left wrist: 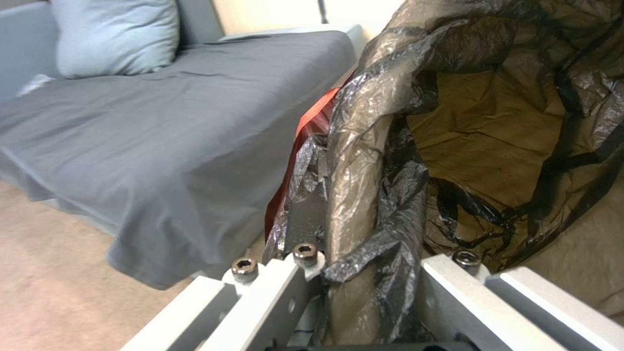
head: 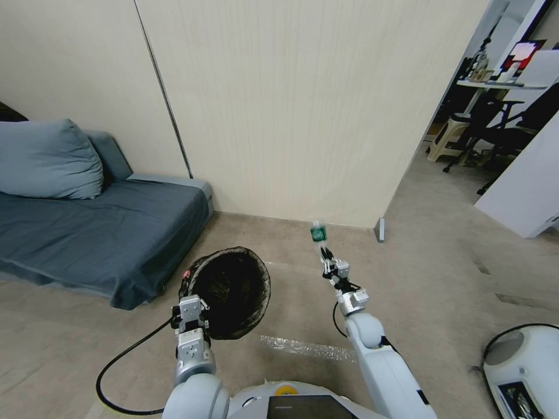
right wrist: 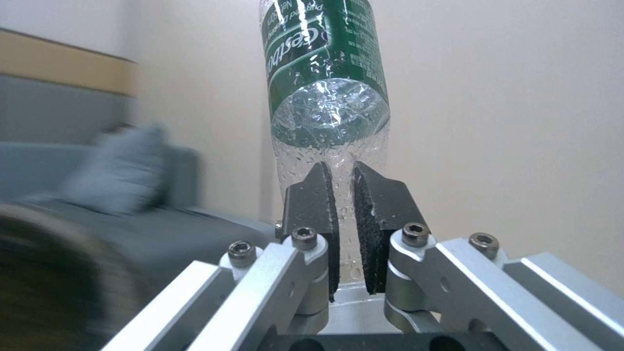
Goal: Pick up the trash bin, then pick up the garbage from the floor and place it into the trash bin.
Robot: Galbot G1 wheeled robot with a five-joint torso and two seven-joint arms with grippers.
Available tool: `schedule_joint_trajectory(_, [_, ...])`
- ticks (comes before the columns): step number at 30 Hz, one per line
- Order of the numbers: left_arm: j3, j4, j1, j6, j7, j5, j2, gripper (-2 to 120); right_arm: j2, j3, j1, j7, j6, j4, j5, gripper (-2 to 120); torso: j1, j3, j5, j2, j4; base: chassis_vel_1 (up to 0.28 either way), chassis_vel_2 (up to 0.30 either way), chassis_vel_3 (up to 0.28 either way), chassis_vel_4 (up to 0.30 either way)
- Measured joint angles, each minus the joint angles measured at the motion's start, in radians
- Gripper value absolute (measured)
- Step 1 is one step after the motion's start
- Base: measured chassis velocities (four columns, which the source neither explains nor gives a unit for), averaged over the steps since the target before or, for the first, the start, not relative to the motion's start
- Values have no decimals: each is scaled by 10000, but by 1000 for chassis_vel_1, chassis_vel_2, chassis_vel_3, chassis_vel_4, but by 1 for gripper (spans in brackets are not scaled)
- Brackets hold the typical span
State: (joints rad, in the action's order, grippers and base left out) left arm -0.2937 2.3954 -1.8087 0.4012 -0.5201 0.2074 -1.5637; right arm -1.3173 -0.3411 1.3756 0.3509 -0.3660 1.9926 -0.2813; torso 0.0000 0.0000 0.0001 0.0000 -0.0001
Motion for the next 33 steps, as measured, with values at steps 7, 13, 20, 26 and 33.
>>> schedule_joint_trajectory(7, [168, -80, -1, 74, 80, -44, 14, 1, 340, 1159, 191, 672, -42, 664, -301, 6, 0, 0, -1, 0, 1, 0, 0, 0, 0])
schedule_joint_trajectory(13, [264, -105, -3, 85, 78, -36, 14, 1, 556, 2246, 248, 707, -21, 425, 205, 6, 0, 0, -1, 0, 1, 0, 0, 0, 0])
schedule_joint_trajectory(20, [349, 1, -20, 89, 69, 12, -12, 1, 396, 2849, 258, 679, -54, -303, 692, 6, -1, 0, -1, 0, 1, 0, 0, 0, 0])
schedule_joint_trajectory(26, [388, 24, -38, 90, 57, 50, -17, 1, 244, 2920, 172, 586, -110, -783, 813, 6, -1, 0, -1, 0, 1, 0, 0, 0, 0])
schedule_joint_trajectory(33, [424, 14, -52, 89, 36, 67, -31, 1, 200, 2912, 196, 566, -235, -1130, 918, 6, 0, -1, -1, 0, 1, 0, 0, 0, 0])
